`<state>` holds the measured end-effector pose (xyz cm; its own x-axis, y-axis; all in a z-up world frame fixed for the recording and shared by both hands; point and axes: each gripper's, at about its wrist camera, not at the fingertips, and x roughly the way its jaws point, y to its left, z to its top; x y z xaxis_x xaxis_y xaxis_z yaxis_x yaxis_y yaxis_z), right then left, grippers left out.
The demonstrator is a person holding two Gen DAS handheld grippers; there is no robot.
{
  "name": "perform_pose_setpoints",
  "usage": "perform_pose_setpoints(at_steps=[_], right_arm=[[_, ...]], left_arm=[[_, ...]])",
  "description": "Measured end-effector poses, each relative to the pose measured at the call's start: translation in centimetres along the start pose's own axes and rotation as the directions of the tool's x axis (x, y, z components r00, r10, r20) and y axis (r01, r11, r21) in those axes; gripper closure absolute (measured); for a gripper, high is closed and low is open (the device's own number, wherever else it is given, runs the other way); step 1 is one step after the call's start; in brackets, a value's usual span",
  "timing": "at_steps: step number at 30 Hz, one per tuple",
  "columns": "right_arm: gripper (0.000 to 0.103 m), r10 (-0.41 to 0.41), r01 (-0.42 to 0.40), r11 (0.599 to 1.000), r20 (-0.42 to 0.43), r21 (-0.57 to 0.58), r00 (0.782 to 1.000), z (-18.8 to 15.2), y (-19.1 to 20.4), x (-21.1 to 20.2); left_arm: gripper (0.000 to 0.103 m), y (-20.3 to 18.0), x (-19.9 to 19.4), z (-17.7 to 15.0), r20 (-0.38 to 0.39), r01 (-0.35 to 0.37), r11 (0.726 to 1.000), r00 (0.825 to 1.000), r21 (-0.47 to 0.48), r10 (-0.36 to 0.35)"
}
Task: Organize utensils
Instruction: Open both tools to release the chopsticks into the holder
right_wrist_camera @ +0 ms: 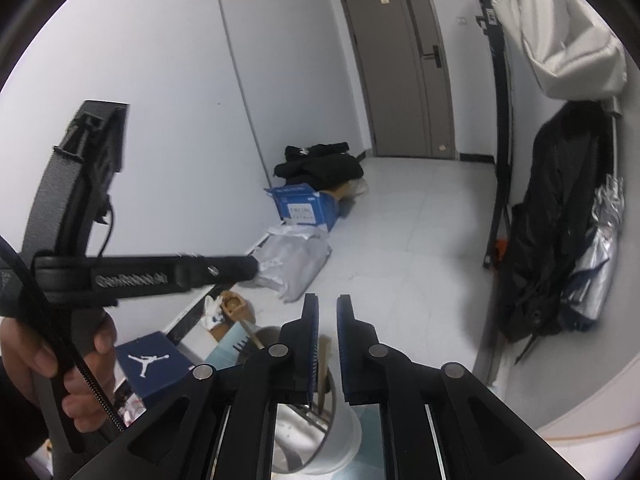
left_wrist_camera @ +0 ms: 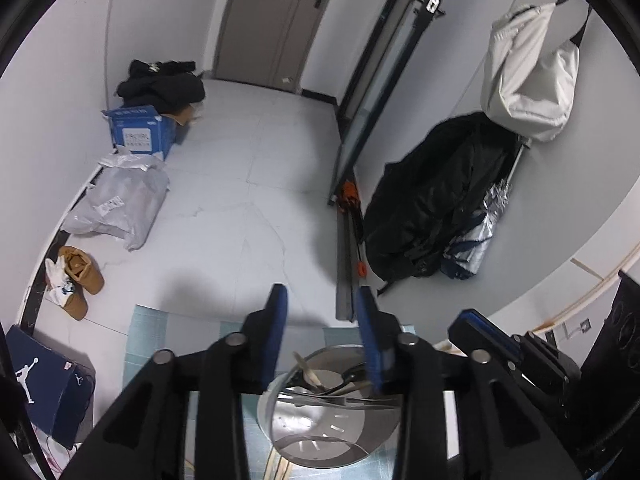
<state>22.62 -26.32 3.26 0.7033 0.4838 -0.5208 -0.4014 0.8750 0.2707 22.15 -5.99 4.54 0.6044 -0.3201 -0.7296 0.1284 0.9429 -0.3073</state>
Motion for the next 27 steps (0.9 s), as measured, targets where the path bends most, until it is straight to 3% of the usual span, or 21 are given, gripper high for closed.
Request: perform_pose_setpoints(at_steps=[3, 5, 7, 17, 27], right_arm=[[0.082, 0.003, -0.004, 1.000, 0.019, 0.031, 1.000, -0.4, -0.4, -1.0], [0.074, -0.007, 0.006, 0.999, 0.038, 0.042, 0.999, -0.5, -0.3, -1.9], [0.071, -0.013, 0.011, 0.999, 0.061, 0.043, 0.998, -0.7, 0.0, -2.8], [0.039, -0.018, 0.014, 0.999, 0.160, 0.031, 0.987, -1.3, 3.2, -7.3], [0.026, -0.014, 0.014, 1.000, 0.209, 0.003, 0.978, -3.7, 6.2, -10.6]], left_arm=[[0.055, 0.2, -1.2, -0.3, 0.029, -0.054, 0.999, 0.998, -0.003, 0.054], [0.035, 0.4, -2.1, -0.5, 0.062, -0.082, 0.996, 0.995, -0.017, 0.083], [0.026, 0.6, -3.3, -0.9, 0.092, -0.124, 0.992, 0.988, -0.030, 0.126], [0.005, 0.1, -7.8, -3.3, 0.219, -0.244, 0.969, 0.945, -0.028, 0.244], [0.001, 0.1, -11.5, -6.9, 0.333, -0.306, 0.951, 0.893, -0.045, 0.303]])
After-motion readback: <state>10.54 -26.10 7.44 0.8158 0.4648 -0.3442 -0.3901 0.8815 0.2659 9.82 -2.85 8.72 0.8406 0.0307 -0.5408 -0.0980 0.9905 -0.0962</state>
